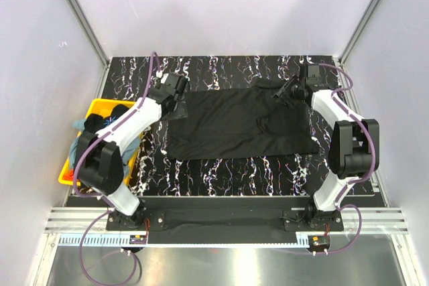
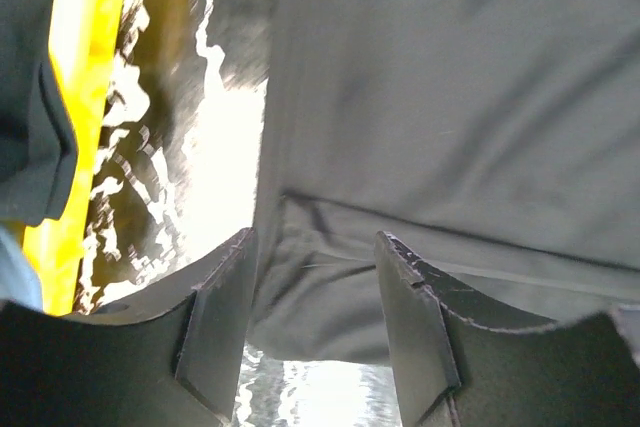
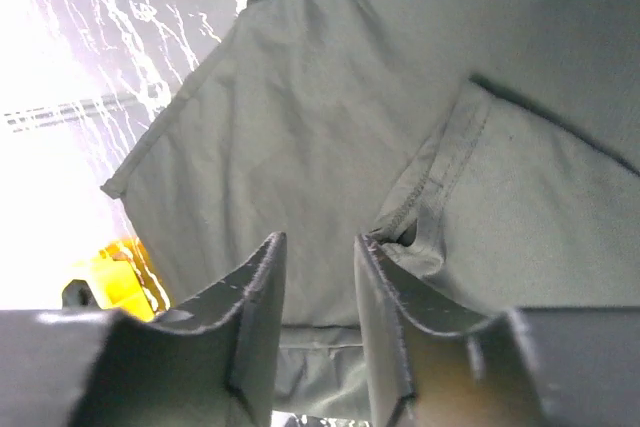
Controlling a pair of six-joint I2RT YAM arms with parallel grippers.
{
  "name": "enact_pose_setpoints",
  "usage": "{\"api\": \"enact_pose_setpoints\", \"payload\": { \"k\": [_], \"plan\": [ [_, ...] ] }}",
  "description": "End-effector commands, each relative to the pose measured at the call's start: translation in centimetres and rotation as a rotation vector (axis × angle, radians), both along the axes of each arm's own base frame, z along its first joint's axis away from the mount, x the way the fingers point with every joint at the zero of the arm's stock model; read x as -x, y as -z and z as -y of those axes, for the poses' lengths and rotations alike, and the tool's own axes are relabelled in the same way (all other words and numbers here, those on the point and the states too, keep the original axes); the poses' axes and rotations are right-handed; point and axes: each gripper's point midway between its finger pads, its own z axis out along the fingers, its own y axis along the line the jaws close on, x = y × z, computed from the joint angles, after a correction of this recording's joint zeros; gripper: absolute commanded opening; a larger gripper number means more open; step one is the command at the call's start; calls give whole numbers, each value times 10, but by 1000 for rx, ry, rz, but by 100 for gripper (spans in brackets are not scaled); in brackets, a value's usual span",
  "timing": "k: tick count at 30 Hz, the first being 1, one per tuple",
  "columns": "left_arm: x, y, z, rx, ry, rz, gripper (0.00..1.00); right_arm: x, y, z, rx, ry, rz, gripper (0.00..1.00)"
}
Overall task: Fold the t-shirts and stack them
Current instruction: Fold the tshirt
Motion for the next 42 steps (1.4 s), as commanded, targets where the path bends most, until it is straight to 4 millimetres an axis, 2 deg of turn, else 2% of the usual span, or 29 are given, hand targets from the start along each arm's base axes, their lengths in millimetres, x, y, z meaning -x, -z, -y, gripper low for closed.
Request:
{"api": "enact_pose_setpoints", "payload": {
  "k": [1,3,8,9,13,15,18,22,23,25,28,29,30,32,33,35,36,37,38,39,40,41,42],
  "plan": [
    [0,-16,29,128,108,21,55,15,13,3,67,-47,-79,37],
    [2,-12,36,159,117,18,55,20,24,-1,52,-64,-110,33],
    [20,21,35,141,110,-57,54,35,52,0,70,-65,-182,29],
    [26,33,29,121,88,-85,54,39,62,5,91,-50,-205,29],
    [41,63,13,48,50,-153,54,58,85,27,167,26,-282,29],
    [45,70,5,9,25,-157,54,71,97,40,187,79,-329,29],
    [56,82,-3,-10,-15,-171,54,87,110,50,193,107,-379,29],
    [69,91,-4,-31,-28,-187,54,114,120,64,208,137,-439,30],
    [72,91,-2,-29,-23,-184,54,119,119,76,205,169,-447,30],
    [79,94,-3,-43,-28,-183,54,130,112,84,215,183,-432,30],
    [81,83,1,-9,-21,-162,54,125,87,85,229,161,-341,31],
    [80,72,3,10,-19,-142,54,120,78,83,221,142,-306,32],
    [73,58,8,34,-13,-109,54,108,59,78,199,121,-245,34],
    [66,32,10,56,-4,-58,56,95,41,77,210,71,-186,37],
    [53,9,18,76,23,-6,58,82,24,77,215,50,-145,39],
    [39,-14,22,93,49,43,60,70,12,87,287,17,-115,40],
    [26,-35,30,122,83,83,61,57,-4,93,293,22,-71,42],
    [17,-42,30,126,90,100,62,50,-10,96,291,13,-48,43],
    [3,-41,24,117,80,97,62,43,-16,97,278,8,-30,44],
    [-11,-55,26,123,108,127,62,29,-25,99,250,-6,-2,45],
    [-26,-56,18,123,94,136,62,21,-28,99,251,-29,12,46],
    [-38,-43,17,123,102,102,62,13,-20,101,248,-41,-2,45],
    [-51,-49,23,158,143,105,61,1,-31,100,236,-62,33,43]
  ]
}}
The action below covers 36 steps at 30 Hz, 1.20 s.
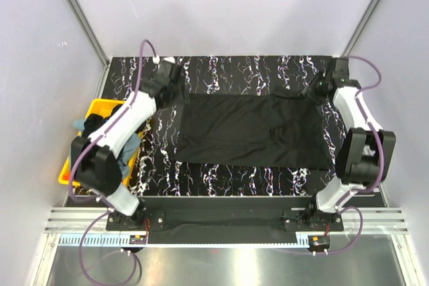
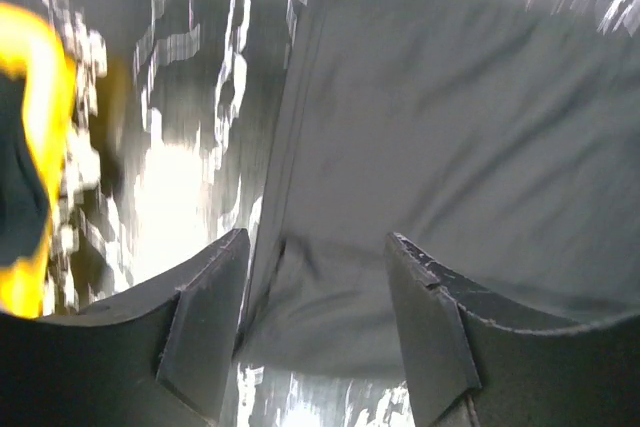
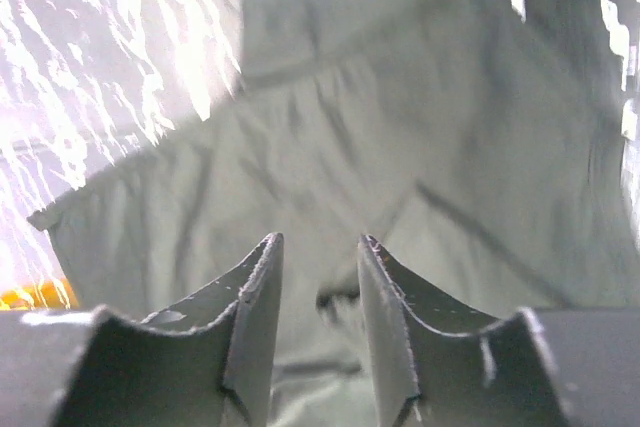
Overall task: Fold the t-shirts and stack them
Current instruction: Fold the tshirt
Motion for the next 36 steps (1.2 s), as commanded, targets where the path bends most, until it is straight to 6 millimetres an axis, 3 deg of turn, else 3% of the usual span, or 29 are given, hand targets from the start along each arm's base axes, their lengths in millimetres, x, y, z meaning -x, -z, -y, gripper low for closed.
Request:
{"api": "enact_pose_setpoints", "payload": {
  "k": [1,2,3,5,8,10,11,16,17,20,23,30,34,36],
  "plan": [
    [-44,11,-8,22,80,-29,59,-30,-5,1,5,-150,42,42],
    [-52,28,-6,31,101,-68,56,-37,4,2,9,-176,29,41],
    [-59,25,5,87,162,-66,56,-47,-2,9,47,-173,52,41],
    [-77,37,5,100,162,-62,56,-59,4,24,88,-173,72,43],
    [-104,40,15,84,240,-21,59,-86,7,32,16,-216,121,45],
    [-116,49,11,60,237,-21,60,-91,18,35,-37,-228,96,45],
    [-122,65,8,52,231,-48,61,-93,39,43,-70,-217,51,45],
    [-147,92,-5,104,219,-85,62,-105,61,65,-34,-241,-3,46],
    [-147,103,-4,112,224,-107,62,-107,72,67,-43,-249,-15,46],
    [-149,114,5,151,272,-124,63,-127,72,63,-107,-331,42,47],
    [-149,116,16,195,326,-128,63,-134,79,58,-185,-390,51,50],
    [-155,128,13,171,337,-131,63,-141,97,53,-229,-447,38,54],
    [-155,134,19,198,351,-145,58,-144,102,52,-257,-461,19,53],
    [-156,133,22,212,360,-142,51,-146,103,49,-277,-467,26,51]
  ]
}}
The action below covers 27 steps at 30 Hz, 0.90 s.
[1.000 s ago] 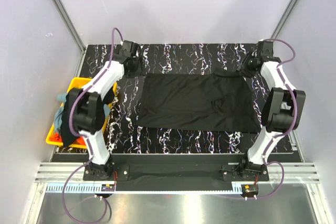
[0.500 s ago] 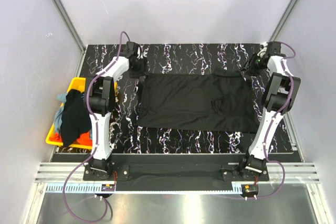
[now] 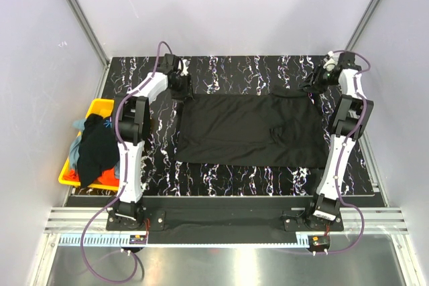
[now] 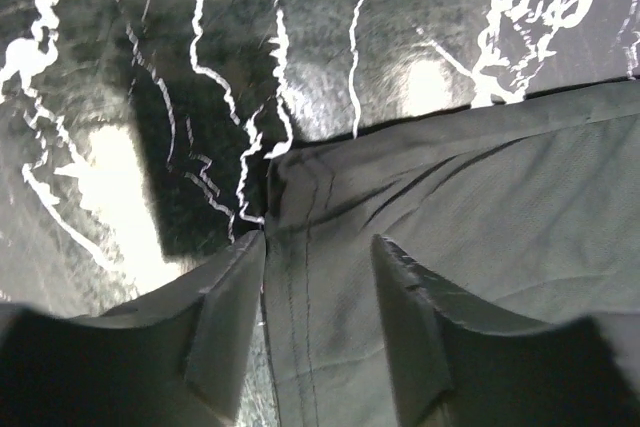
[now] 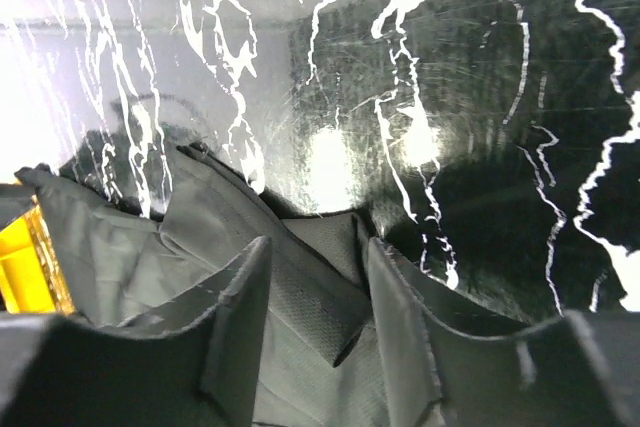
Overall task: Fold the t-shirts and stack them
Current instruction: Fold the tshirt
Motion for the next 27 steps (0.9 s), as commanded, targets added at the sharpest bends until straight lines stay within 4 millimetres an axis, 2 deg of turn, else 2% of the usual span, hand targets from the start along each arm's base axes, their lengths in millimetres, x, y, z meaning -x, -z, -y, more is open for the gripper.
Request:
{"api": "enact_pose_setpoints", "payload": {
  "k": [1,3,4,6,7,8,10,11,13,14,15,16,18,20,22,24,27],
  "plan": [
    [-11,-10,13,59,48,41,49,1,-9,-7,-43,-42,13,49],
    [-12,-13,17,82,58,43,39,-3,-11,-8,-57,-41,23,39],
    [-13,-11,18,88,58,40,27,-6,-13,-8,-64,-41,33,26],
    [-14,-17,16,115,42,23,17,-14,-16,-10,-87,-42,60,18],
    [-15,-23,17,133,40,28,7,-18,-16,-8,-88,-33,65,11],
    [-15,-27,17,149,29,26,2,-24,-19,-7,-81,-25,82,7],
    [-17,-35,9,144,1,37,0,-31,-28,-6,-93,-2,101,0],
    [-18,-37,6,136,-20,40,0,-39,-33,-4,-86,5,143,0],
    [-20,-43,-3,128,-57,45,0,-43,-44,-6,-115,22,172,0],
    [-21,-43,-6,128,-85,36,0,-53,-61,-10,-141,-15,268,0],
    [-21,-45,-10,140,-100,28,0,-54,-67,-14,-173,-15,287,0],
    [-21,-46,-11,151,-109,24,0,-55,-85,-20,-176,-29,327,0],
    [-19,-51,-12,167,-126,16,0,-57,-92,-23,-163,-27,345,0],
    [-15,-49,-14,159,-140,5,0,-56,-111,-33,-159,-54,377,0],
    [-11,-50,-15,154,-145,1,0,-54,-118,-37,-146,-61,388,0],
    [-8,-50,-16,146,-143,0,0,-54,-115,-34,-123,-35,375,0],
    [-2,-45,-21,127,-156,-16,0,-48,-100,-31,-92,-25,337,29]
  ]
}}
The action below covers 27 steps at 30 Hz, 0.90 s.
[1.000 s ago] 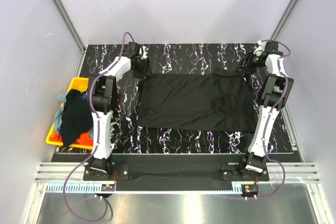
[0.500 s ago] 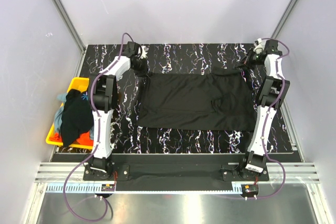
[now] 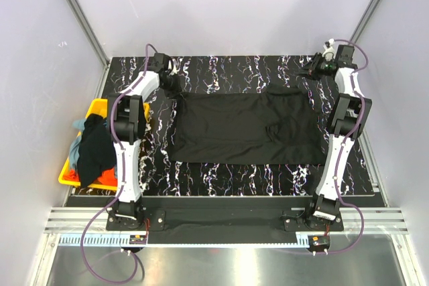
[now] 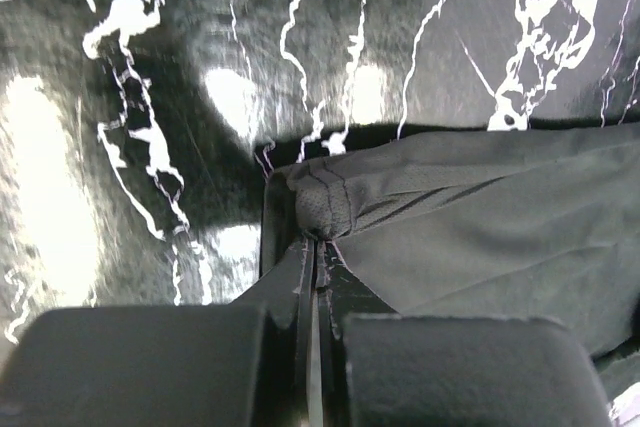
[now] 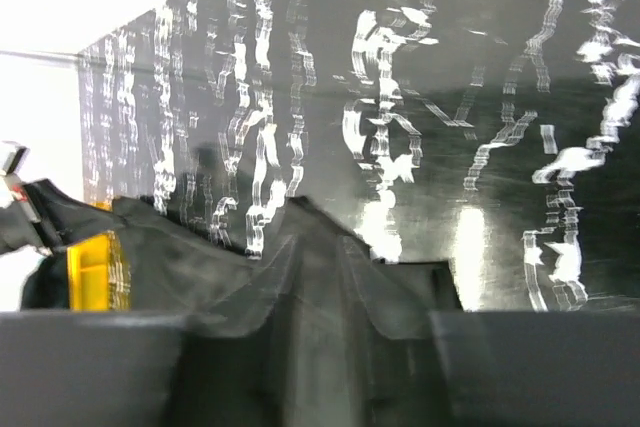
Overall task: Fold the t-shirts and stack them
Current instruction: Fold the tshirt
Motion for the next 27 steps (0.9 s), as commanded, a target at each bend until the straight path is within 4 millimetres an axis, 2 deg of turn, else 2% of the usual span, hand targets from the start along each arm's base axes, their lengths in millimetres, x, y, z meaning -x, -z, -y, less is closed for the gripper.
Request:
{"api": "enact_pose_setpoints", "payload": {
  "k": [1,2,4,5,6,11,12,13,15,17,22,27],
  "plan": [
    [2,-34,-5,-15,-26,58,3,-2,-42,0,59,-5,95,39],
    [2,-34,-9,-36,-44,58,8,1,-31,2,72,13,48,41],
    [3,-36,-12,-50,-53,63,28,2,-15,4,78,15,14,43],
    [1,-36,-13,-56,-51,69,32,6,-7,6,88,21,-27,44],
    [-1,-38,-12,-57,-48,76,41,6,-3,8,106,21,-32,44],
    [-14,-36,-17,-98,-30,108,54,10,11,19,180,26,-90,43],
    [-15,-30,-18,-103,-29,97,55,10,14,19,184,25,-94,43],
    [-19,-32,-17,-100,-24,107,56,8,16,20,184,25,-94,44],
    [-20,-22,-10,-69,9,92,56,10,21,17,171,14,-111,44],
    [-23,-21,-3,-39,36,96,56,13,28,14,149,-1,-127,44],
    [-19,-7,-5,-61,50,75,55,18,41,8,114,-11,-166,45],
    [-22,-2,-3,-50,75,78,48,20,45,8,122,-18,-173,46]
  ]
}}
